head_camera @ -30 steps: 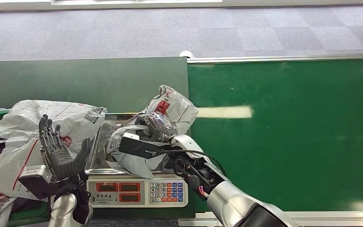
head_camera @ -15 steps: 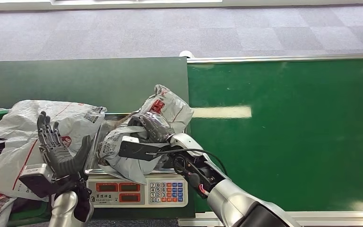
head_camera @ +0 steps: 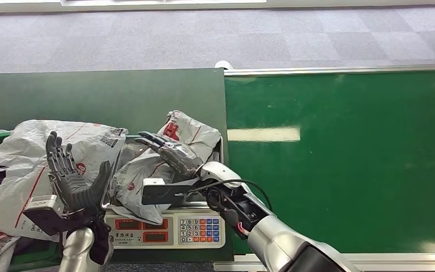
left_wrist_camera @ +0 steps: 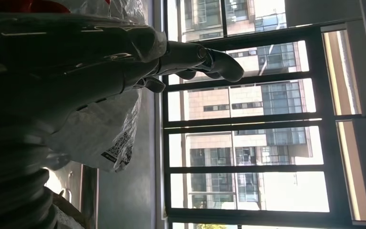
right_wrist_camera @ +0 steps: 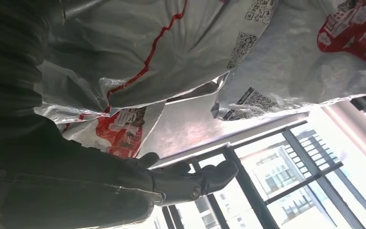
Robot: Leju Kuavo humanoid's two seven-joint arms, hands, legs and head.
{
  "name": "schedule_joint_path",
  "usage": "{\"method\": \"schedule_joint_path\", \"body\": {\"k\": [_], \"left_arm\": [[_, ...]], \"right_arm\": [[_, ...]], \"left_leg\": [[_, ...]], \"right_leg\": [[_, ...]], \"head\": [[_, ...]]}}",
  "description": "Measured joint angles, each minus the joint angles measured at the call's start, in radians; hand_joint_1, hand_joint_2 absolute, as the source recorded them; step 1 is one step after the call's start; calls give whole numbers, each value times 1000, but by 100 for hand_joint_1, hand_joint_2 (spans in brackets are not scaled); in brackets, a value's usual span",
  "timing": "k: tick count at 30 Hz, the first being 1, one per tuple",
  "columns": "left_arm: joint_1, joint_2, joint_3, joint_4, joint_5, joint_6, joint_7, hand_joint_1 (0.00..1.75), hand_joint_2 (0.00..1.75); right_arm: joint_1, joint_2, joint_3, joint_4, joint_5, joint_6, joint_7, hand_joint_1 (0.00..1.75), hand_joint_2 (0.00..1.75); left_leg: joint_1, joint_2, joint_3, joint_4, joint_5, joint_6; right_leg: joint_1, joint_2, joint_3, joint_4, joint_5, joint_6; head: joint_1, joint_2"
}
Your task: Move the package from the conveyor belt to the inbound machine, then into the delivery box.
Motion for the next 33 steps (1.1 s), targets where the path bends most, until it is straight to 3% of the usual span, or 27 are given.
{"method": "schedule_joint_path", "body": {"k": [14,22,26,33], "left_arm": [[1,1,17,-18,9,-12,0,0,175],[11,4,34,-31,9,-10,0,0,175],[31,3,47,-51,11,-18,0,0,175],[61,0,60,-79,8,-19,0,0,175]], "right_arm": [[-18,0,-7,-49,-112,20,-81,0,175],[0,-13,-111,-203,-314,93,-132,0,175],[45,-35,-162,-323,-434,174,-135,0,175],[120,-61,-243,-446,-546,212,-136,0,175]], "left_leg": [[0,0,0,0,0,0],[0,0,0,0,0,0],[0,0,0,0,0,0],[0,0,0,0,0,0]], "right_leg": [[0,0,0,0,0,0],[0,0,0,0,0,0],[0,0,0,0,0,0],[0,0,0,0,0,0]], "head": [[0,0],[0,0],[0,0],[0,0]]}}
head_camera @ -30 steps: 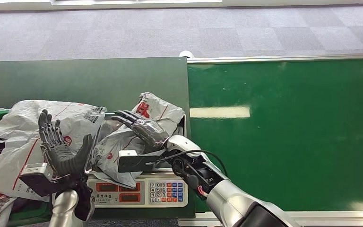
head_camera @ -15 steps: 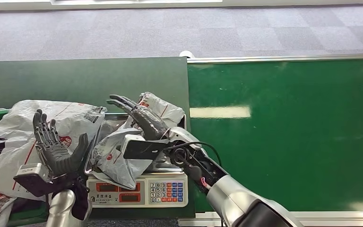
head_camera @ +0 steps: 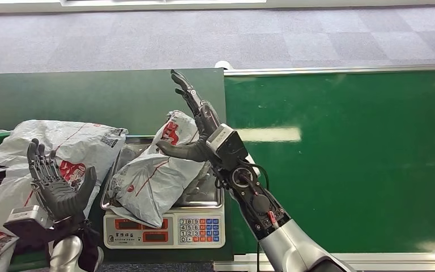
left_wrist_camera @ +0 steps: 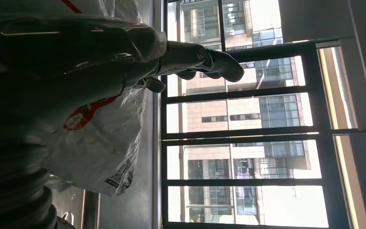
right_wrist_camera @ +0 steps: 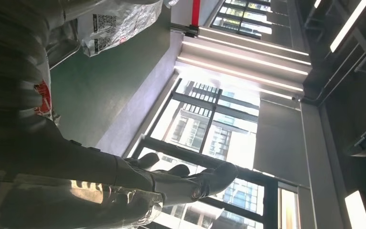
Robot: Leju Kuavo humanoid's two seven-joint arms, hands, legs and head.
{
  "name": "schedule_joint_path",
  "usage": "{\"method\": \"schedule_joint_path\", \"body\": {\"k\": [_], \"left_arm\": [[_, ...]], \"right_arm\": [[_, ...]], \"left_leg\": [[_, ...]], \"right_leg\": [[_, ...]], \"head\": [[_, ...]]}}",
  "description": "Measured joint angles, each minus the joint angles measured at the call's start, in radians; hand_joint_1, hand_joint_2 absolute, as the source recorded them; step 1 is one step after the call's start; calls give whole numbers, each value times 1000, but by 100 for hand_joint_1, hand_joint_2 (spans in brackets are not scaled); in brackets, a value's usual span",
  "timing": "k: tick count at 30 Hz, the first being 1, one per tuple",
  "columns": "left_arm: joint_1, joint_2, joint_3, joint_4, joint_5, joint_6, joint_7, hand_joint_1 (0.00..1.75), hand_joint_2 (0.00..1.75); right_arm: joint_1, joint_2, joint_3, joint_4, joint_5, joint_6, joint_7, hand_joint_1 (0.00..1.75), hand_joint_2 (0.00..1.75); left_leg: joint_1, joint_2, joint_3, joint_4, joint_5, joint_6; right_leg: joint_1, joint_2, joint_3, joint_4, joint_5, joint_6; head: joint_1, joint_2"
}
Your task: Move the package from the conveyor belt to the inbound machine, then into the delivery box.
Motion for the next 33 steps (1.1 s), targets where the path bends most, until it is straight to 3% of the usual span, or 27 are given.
{"method": "schedule_joint_path", "body": {"k": [9,17,27,33], "left_arm": [[22,-1,4,-16,-7,10,0,0,175],[88,-3,5,-73,-39,-26,0,0,175],[97,18,-146,-134,-144,-86,0,0,175],[78,53,-270,-127,-274,-106,0,0,175]], "right_arm": [[40,-8,-46,-40,-41,0,0,0,175],[162,-24,-172,-53,-100,-41,0,0,175],[229,-42,-348,-54,-28,-179,70,0,175],[267,-46,-423,-41,48,-193,155,0,175]], "left_leg": [[0,0,0,0,0,0],[0,0,0,0,0,0],[0,-1,0,0,0,0],[0,0,0,0,0,0]], "right_leg": [[0,0,0,0,0,0],[0,0,0,0,0,0],[0,0,0,0,0,0],[0,0,0,0,0,0]], "head": [[0,0],[0,0],[0,0],[0,0]]}}
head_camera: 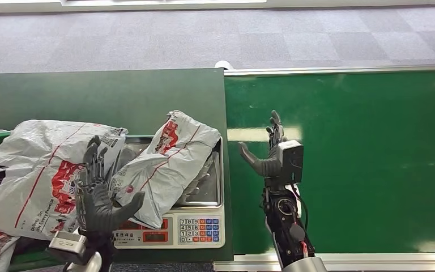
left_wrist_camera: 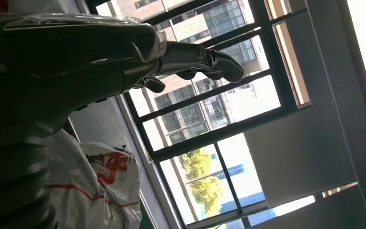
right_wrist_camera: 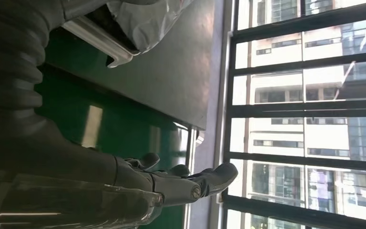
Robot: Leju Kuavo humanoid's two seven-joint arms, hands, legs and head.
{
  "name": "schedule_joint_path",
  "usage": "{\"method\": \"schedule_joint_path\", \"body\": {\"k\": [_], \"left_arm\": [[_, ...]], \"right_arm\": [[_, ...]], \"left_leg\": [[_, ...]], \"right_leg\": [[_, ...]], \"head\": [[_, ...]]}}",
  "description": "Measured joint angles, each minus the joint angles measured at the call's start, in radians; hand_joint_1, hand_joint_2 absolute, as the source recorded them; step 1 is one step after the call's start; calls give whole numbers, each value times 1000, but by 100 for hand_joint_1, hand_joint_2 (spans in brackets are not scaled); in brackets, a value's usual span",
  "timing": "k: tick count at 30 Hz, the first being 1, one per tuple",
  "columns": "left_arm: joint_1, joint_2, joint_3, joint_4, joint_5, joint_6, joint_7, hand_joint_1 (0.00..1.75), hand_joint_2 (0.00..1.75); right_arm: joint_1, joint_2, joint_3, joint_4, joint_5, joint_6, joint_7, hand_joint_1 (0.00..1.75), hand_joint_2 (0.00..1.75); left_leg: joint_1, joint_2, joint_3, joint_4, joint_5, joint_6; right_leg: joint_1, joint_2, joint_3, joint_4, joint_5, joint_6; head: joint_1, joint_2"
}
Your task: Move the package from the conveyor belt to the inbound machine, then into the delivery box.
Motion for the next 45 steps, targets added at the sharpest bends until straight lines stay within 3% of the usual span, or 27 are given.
{"method": "schedule_joint_path", "body": {"k": [4,10,19,31,34,36,40,45], "left_arm": [[-21,7,-59,61,-214,-65,19,0,175],[-56,7,-125,213,-515,-92,130,0,175],[-116,7,-142,369,-602,-62,218,0,175],[-135,5,-135,407,-604,-10,235,0,175],[-131,-1,-120,395,-518,30,176,0,175],[-123,-7,-97,357,-342,4,93,0,175],[-92,-11,-47,206,123,-275,2,0,175],[-68,-34,25,79,279,-412,0,0,175]], "right_arm": [[8,2,-20,12,44,13,34,0,175],[17,3,-38,19,62,33,41,0,175],[51,3,-53,-3,78,42,45,0,175],[75,3,-60,-33,80,46,49,0,175],[79,3,-61,-39,80,51,51,0,175],[81,3,-62,-42,79,55,52,0,175],[74,4,-61,-39,76,55,49,0,175],[61,8,-60,-28,73,55,43,0,175]], "left_leg": [[0,0,0,0,0,0],[0,0,0,0,0,0],[0,0,0,0,0,0],[0,0,1,0,0,0],[0,0,0,0,0,0],[0,0,0,0,0,0],[0,0,0,0,0,0],[0,0,0,0,0,0]], "right_leg": [[0,0,0,0,0,0],[0,0,0,0,0,0],[0,0,0,0,0,0],[0,0,1,0,0,0],[0,0,1,0,0,0],[0,0,1,0,0,0],[0,0,0,0,0,0],[0,0,1,0,0,0]], "head": [[0,0],[0,0],[0,0],[0,0],[0,0],[0,0],[0,0],[0,0]]}}
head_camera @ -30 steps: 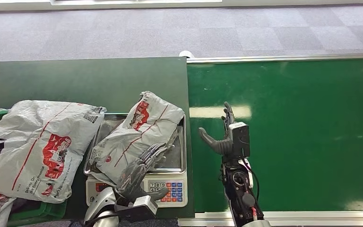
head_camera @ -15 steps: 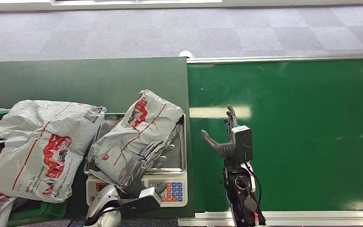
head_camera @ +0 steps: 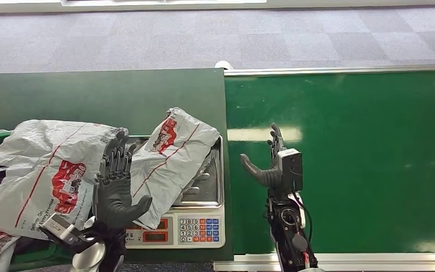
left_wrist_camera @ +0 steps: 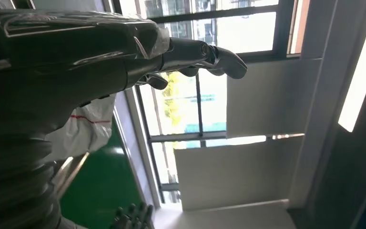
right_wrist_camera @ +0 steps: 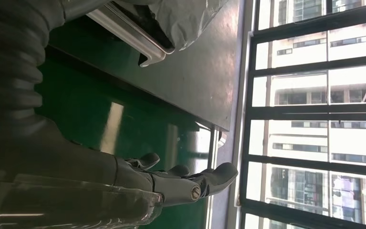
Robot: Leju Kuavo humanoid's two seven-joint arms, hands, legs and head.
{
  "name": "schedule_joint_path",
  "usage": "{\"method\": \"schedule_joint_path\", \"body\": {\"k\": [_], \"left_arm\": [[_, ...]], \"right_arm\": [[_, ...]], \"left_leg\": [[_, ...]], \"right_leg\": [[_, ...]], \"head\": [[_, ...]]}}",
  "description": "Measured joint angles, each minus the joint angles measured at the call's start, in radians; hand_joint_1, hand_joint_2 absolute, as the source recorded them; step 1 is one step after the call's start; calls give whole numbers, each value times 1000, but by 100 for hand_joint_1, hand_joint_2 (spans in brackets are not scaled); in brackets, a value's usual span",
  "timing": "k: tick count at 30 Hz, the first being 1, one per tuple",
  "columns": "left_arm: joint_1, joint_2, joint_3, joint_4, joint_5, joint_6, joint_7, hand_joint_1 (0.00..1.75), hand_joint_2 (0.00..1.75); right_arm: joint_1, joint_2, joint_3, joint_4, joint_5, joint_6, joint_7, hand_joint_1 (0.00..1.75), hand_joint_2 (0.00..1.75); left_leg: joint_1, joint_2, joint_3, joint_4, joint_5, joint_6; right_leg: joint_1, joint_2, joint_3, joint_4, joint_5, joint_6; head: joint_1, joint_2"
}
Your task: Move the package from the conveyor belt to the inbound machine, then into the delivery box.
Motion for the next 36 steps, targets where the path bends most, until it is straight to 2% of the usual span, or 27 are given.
{"method": "schedule_joint_path", "body": {"k": [3,5,7,9,12,14,16,19,28,36], "left_arm": [[9,-30,52,-23,72,-115,0,0,175],[13,-50,85,-39,77,-139,0,0,175],[18,-63,106,-56,50,-121,0,0,175],[21,-68,115,-65,-37,-23,0,0,175],[18,-63,111,-48,-242,210,13,0,175],[11,-55,106,-12,-361,328,51,0,175],[5,-48,98,27,-449,405,108,0,175],[-3,-38,90,73,-528,465,196,0,175],[-27,-18,86,182,-583,464,325,0,175],[-40,-14,90,221,-533,426,340,0,175]], "right_arm": [[-3,3,1,6,0,0,0,0,175],[-3,5,1,10,-1,0,0,0,175],[-3,6,1,13,0,0,0,0,175],[-3,7,1,14,2,-2,0,0,175],[0,8,1,14,7,-9,3,0,175],[4,8,1,13,12,-11,8,0,175],[7,8,1,11,19,-11,15,0,175],[8,8,1,11,27,-9,21,0,175],[6,8,2,14,35,-10,27,0,175],[6,9,2,17,37,-10,35,0,175]], "left_leg": [[0,0,0,0,0,0],[0,0,0,0,0,0],[0,0,0,0,0,0],[0,0,0,0,0,0],[0,0,0,0,0,0],[0,0,0,0,0,0],[0,0,0,0,0,0],[0,1,0,0,0,0],[0,0,0,0,0,0],[0,0,0,0,0,0]], "right_leg": [[0,0,0,0,0,0],[0,0,0,0,0,0],[0,0,0,0,0,0],[0,0,0,0,0,0],[0,0,-1,0,0,0],[0,0,-1,0,0,0],[0,0,-1,0,0,0],[0,0,-1,0,0,0],[0,0,-1,0,0,0],[0,0,0,0,0,0]], "head": [[0,0],[0,0],[0,0],[0,0],[0,0],[0,0],[0,0],[0,0],[0,0],[0,0]]}}
